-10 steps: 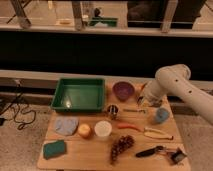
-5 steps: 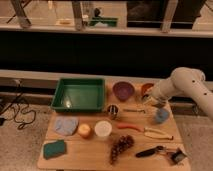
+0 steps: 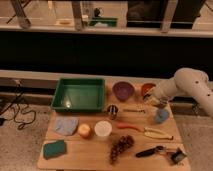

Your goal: Place eraser in plastic cup

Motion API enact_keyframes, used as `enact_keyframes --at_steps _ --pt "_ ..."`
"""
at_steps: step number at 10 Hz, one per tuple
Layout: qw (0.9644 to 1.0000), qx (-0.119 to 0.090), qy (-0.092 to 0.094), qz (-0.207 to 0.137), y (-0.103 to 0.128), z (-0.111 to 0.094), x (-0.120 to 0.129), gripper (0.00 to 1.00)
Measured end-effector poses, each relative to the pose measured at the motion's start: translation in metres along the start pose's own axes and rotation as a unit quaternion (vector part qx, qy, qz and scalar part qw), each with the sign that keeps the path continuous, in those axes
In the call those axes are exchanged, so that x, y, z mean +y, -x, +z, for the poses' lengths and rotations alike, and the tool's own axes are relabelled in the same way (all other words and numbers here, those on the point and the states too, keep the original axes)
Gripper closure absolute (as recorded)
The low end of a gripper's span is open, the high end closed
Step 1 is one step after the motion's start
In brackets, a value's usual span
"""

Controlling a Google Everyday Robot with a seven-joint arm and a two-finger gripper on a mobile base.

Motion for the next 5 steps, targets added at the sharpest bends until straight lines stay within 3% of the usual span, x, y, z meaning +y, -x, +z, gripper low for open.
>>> enact_keyframes --at_steps 3,5 --pt "0.9999 -0.011 0.004 0.008 0.0026 -0.0004 -0.0031 1.0" --pt "0.9974 -0.053 0.009 0.048 -0.0025 -0.0037 -0.0089 1.0"
